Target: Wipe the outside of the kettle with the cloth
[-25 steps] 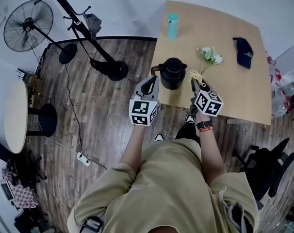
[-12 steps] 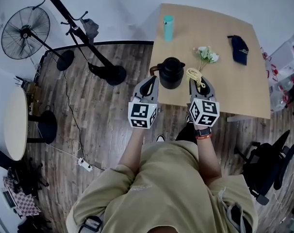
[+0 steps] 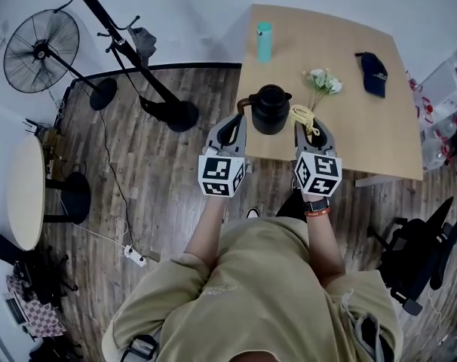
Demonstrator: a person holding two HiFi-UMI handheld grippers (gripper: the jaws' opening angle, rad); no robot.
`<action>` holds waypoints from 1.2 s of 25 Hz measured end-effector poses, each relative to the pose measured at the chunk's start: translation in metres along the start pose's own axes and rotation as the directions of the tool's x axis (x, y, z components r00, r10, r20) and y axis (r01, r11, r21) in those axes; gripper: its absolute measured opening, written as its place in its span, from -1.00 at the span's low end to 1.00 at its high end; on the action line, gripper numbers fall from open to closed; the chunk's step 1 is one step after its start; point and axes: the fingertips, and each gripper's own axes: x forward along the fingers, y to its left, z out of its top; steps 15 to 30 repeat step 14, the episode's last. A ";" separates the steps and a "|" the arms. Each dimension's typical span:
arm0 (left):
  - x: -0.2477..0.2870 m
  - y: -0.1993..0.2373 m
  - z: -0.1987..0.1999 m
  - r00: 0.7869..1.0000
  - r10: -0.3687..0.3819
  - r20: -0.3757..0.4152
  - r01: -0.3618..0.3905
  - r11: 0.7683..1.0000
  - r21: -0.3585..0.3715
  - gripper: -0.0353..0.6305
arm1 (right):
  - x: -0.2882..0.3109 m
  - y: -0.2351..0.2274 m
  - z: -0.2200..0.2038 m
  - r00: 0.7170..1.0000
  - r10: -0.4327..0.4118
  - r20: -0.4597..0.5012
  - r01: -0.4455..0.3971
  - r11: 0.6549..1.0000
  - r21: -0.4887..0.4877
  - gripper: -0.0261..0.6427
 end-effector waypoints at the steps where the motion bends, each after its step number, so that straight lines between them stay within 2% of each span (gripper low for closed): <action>1: -0.001 -0.001 0.001 1.000 -0.003 0.002 0.003 1.000 0.001 -0.83 | -0.001 0.001 0.000 1.000 0.000 -0.001 0.000 1.000 -0.001 -0.54; 9: -0.008 -0.006 0.002 1.000 -0.030 0.007 0.030 1.000 -0.001 -0.83 | -0.011 0.009 -0.003 1.000 -0.008 -0.017 0.008 1.000 0.005 -0.54; 14: -0.019 0.000 0.000 1.000 -0.026 0.004 0.026 0.999 -0.027 -0.83 | -0.015 0.025 -0.007 0.999 0.012 -0.047 -0.012 1.000 0.004 -0.54; 30: -0.019 0.000 0.000 1.000 -0.026 0.004 0.026 0.999 -0.027 -0.83 | -0.015 0.025 -0.007 0.999 0.012 -0.047 -0.012 1.000 0.004 -0.54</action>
